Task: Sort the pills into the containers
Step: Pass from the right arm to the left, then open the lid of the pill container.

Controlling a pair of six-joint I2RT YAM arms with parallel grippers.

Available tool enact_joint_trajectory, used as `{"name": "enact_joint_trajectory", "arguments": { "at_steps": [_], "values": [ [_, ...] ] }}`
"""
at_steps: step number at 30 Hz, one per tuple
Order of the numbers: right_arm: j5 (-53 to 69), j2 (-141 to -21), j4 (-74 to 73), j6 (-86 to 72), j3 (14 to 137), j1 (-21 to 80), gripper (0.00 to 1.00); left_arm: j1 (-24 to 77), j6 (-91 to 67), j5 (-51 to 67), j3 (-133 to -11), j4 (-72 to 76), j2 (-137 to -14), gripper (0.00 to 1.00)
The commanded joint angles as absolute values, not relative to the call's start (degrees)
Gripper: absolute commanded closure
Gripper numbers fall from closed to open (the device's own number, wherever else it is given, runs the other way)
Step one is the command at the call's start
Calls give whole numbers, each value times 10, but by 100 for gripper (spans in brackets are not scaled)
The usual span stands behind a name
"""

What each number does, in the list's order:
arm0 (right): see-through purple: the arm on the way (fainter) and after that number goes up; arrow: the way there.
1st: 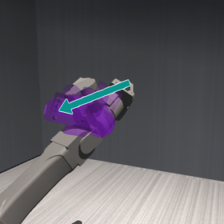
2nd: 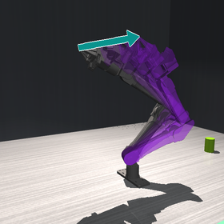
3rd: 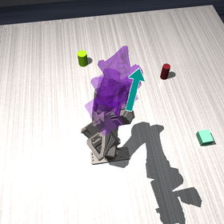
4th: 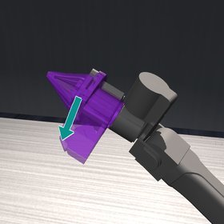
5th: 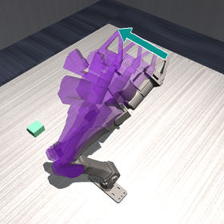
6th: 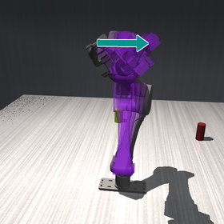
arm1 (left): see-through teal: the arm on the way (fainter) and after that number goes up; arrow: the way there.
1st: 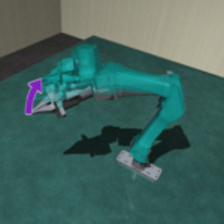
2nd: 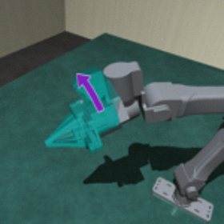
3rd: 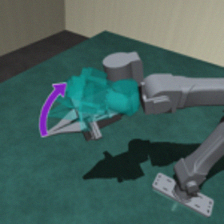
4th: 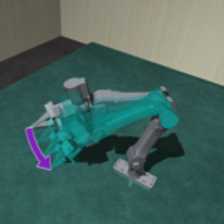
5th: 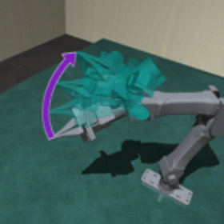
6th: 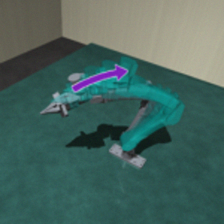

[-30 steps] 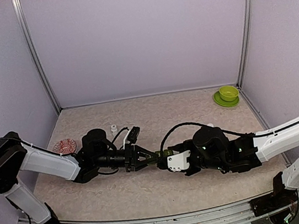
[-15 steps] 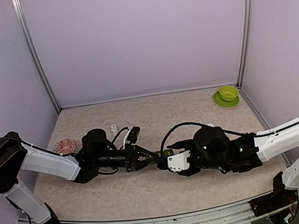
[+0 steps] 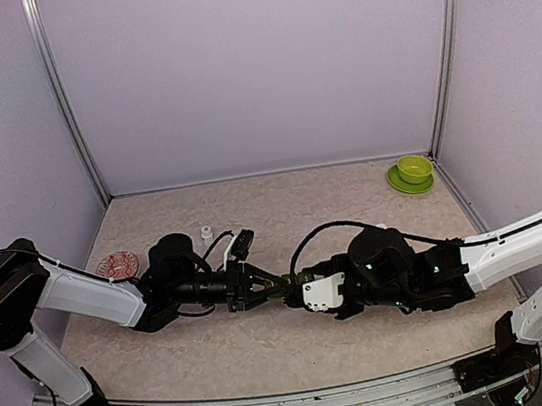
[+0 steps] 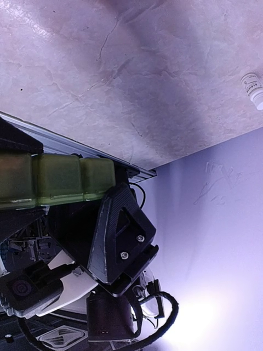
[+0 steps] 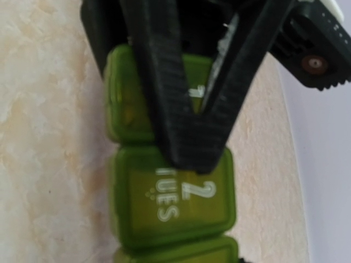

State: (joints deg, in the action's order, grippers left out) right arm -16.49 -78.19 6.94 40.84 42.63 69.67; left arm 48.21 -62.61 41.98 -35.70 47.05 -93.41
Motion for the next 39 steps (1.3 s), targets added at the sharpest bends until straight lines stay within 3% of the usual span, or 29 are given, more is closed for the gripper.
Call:
{"name": "enact_joint_trajectory", "arguments": {
  "at_steps": [1,3,5,9,14,30,36,39],
  "values": [
    [-132,-789,39,391,449,698,79,485,-610,419,-358,487,-932,82],
    [-113,-787,27,384,458,693,85,485,-607,417,-358,482,-931,82],
    [-106,-783,26,380,459,691,84,485,-600,416,-360,475,-928,82],
    [-112,-777,19,372,461,689,55,485,-591,415,-364,461,-926,82],
    [-100,-777,3,363,465,683,42,484,-582,417,-367,449,-921,82],
    [-88,-813,-38,345,488,663,43,483,-577,423,-362,452,-913,83],
    [-81,-811,-39,348,491,663,49,483,-577,422,-360,454,-916,82],
    [-85,-813,-39,352,494,662,57,483,-580,421,-359,458,-918,82]
  ]
}}
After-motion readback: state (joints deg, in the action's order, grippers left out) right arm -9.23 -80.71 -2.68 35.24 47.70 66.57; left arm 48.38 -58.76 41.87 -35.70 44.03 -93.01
